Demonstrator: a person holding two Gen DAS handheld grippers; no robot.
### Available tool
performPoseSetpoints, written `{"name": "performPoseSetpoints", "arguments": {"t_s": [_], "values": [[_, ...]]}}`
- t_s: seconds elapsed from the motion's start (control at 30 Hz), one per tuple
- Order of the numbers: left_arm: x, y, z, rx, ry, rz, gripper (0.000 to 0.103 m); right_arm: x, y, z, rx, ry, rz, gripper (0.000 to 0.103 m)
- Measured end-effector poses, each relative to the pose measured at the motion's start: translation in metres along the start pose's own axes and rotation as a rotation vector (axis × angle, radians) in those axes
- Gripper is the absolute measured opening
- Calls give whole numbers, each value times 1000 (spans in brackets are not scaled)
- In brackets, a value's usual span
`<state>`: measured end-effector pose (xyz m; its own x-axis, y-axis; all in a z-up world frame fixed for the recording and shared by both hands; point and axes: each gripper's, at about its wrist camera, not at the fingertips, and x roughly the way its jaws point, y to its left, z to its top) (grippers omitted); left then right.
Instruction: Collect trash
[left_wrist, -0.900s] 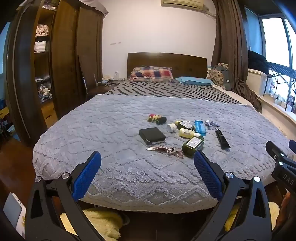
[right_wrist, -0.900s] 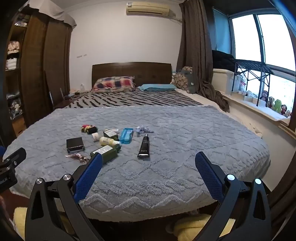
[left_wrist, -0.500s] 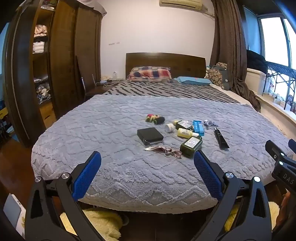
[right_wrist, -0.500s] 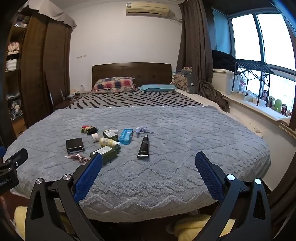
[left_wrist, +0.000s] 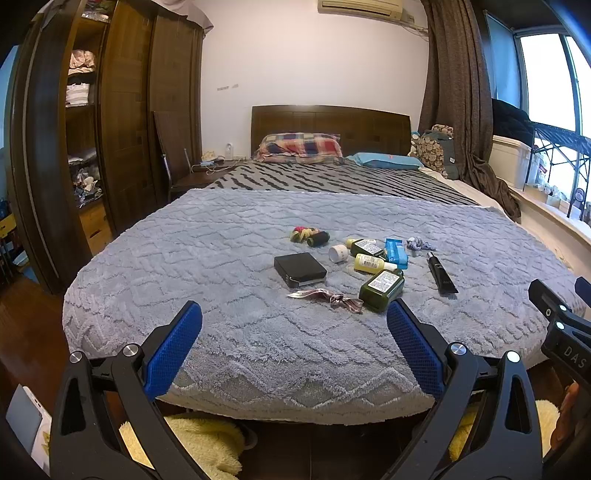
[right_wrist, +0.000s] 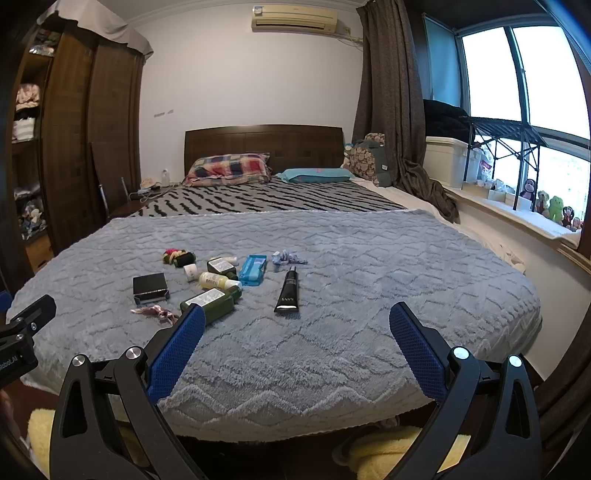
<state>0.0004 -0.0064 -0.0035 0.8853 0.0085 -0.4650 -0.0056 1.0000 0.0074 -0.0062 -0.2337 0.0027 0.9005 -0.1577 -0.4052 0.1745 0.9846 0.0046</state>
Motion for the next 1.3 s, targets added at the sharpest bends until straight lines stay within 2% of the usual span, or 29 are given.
{"name": "performPoseSetpoints", "arguments": {"t_s": [1.3], "values": [[-4, -2, 1, 2, -8, -1, 95, -3, 3, -5, 1, -2, 3, 100]]}}
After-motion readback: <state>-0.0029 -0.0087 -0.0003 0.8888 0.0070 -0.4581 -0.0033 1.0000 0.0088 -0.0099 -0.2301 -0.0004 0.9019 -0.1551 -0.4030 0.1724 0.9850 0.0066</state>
